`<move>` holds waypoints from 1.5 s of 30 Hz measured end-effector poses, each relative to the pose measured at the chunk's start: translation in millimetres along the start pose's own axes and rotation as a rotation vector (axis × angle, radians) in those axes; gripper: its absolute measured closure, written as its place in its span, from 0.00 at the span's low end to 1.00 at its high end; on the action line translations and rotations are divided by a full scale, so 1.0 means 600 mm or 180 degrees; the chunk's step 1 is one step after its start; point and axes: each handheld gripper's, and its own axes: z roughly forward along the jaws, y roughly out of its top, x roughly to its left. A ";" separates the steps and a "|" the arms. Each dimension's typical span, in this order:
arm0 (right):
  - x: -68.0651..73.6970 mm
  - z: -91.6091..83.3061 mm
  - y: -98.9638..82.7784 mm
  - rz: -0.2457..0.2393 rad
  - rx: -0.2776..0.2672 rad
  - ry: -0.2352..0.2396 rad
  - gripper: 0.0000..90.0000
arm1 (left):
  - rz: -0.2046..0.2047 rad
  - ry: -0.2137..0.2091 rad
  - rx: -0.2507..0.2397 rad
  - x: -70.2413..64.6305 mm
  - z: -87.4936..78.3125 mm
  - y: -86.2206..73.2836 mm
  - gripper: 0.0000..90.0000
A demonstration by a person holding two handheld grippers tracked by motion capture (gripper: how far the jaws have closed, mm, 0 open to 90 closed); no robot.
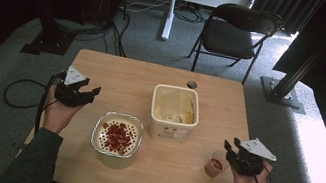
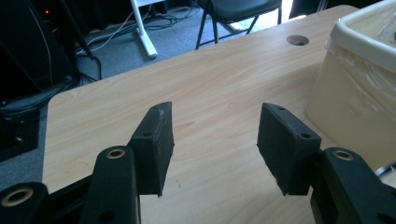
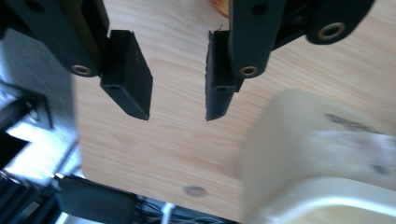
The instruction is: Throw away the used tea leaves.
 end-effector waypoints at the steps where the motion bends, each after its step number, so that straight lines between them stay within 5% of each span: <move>1: -0.012 -0.003 -0.005 0.0045 0.0016 -0.0042 0.69 | 0.0000 0.0000 0.0000 0.000 0.000 0.000 0.52; 5: -0.048 -0.003 -0.035 0.0146 0.0186 -0.0181 0.74 | -0.0034 0.0047 -0.0016 0.001 -0.016 -0.026 0.52; 9: -0.055 0.004 -0.065 0.0131 0.0371 -0.0182 0.75 | -0.0033 0.0084 -0.0036 0.000 -0.021 -0.043 0.52; 17: -0.031 0.031 -0.112 -0.0051 0.0590 0.0156 0.72 | -0.0197 0.0087 -0.0059 -0.005 -0.043 -0.084 0.52; 26: -0.005 0.040 -0.116 -0.0083 0.0533 0.0428 0.70 | -0.0270 -0.0018 0.0130 -0.037 -0.080 -0.170 0.53; 32: 0.020 0.049 -0.114 -0.0166 0.0545 0.0575 0.69 | -0.0190 -0.0232 0.0236 -0.068 -0.089 -0.210 0.54; 38: 0.044 0.058 -0.110 -0.0261 0.0534 0.0694 0.68 | -0.0010 -0.0673 0.0271 -0.119 -0.102 -0.246 0.56; 43: 0.059 0.066 -0.106 -0.0281 0.0521 0.0796 0.69 | 0.0301 -0.0910 0.0315 -0.157 -0.085 -0.246 0.56; 45: 0.066 0.068 -0.105 -0.0306 0.0514 0.0831 0.69 | 0.0386 -0.0867 0.0337 -0.171 -0.080 -0.244 0.54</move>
